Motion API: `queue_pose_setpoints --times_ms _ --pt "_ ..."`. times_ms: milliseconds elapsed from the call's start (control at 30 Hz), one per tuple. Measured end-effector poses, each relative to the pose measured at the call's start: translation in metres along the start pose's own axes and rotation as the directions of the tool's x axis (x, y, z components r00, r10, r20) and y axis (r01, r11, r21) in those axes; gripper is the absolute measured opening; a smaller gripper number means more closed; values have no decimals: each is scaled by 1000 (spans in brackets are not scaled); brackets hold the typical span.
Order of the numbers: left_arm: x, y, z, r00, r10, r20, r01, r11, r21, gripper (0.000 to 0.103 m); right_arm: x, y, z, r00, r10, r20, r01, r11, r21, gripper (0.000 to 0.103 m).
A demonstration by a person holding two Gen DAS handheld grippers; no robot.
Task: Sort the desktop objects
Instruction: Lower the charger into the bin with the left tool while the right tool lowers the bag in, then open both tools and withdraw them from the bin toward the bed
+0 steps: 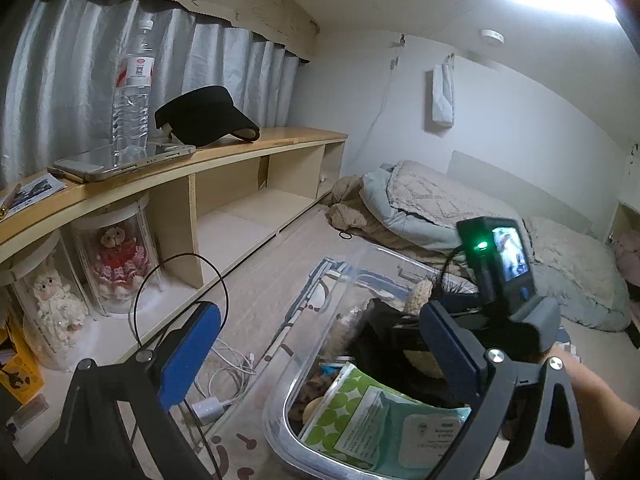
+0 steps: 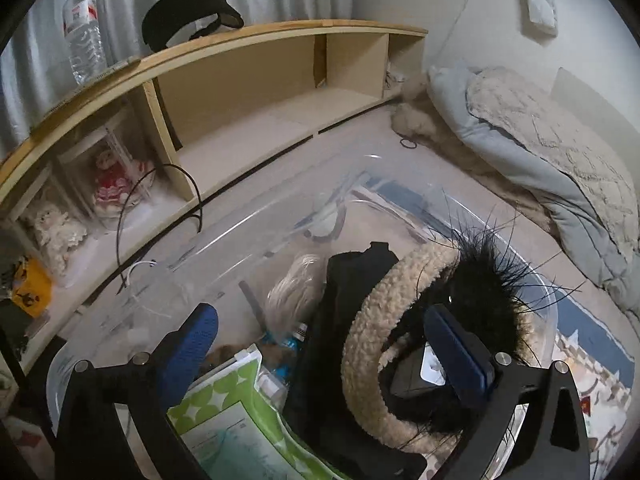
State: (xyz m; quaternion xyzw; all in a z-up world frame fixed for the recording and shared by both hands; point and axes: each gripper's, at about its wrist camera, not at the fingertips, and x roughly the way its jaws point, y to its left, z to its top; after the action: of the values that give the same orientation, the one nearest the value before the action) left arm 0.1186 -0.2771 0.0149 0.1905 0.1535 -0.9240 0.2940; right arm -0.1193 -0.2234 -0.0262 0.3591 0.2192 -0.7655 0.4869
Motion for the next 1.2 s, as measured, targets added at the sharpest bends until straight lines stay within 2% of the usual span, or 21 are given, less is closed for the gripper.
queue_pose_setpoints --times_ms 33,100,133,233,400,633,833,1000,1033,1067,1100,1133,1200 --pt "1 -1 -1 1000 -2 -3 2 1000 2 100 -3 -5 -2 1000 6 7 -6 1000 5 102" --pt "2 -2 -1 1000 -2 -7 2 1000 7 100 -5 -7 0 1000 26 18 -26 1000 17 91" --pt "2 -3 -2 1000 -1 -7 2 1000 12 100 -6 -10 0 999 33 16 -33 999 27 81" --pt "1 -6 -2 1000 2 -4 -2 1000 21 100 -13 -17 -2 998 63 28 -65 997 53 69" --pt "0 -9 -1 1000 6 -4 -5 1000 23 100 -35 -21 -6 990 111 92 -116 991 59 69" --pt "-3 -11 -2 1000 5 4 -5 1000 22 100 -74 -27 -16 965 177 192 -188 981 38 69" --pt "-6 -14 -2 1000 4 4 -4 1000 27 100 -103 -34 -31 948 198 250 -209 978 20 69" --pt "-11 -20 -4 1000 -4 8 4 999 49 100 -121 -44 -46 925 218 311 -238 971 26 70" --pt "-11 -21 -4 1000 -5 7 4 999 52 100 -123 -47 -49 924 214 317 -236 971 30 73" --pt "-12 -22 -4 1000 -5 7 5 999 54 100 -126 -48 -52 922 209 325 -232 972 32 84" --pt "-13 -23 -4 1000 -6 6 5 998 56 100 -130 -50 -55 919 198 342 -223 974 33 89" --pt "-14 -25 -5 1000 -7 6 7 998 59 100 -136 -52 -58 913 183 365 -207 978 28 92" --pt "-16 -27 -5 1000 -8 7 8 998 65 100 -142 -54 -63 910 163 382 -184 983 19 92"
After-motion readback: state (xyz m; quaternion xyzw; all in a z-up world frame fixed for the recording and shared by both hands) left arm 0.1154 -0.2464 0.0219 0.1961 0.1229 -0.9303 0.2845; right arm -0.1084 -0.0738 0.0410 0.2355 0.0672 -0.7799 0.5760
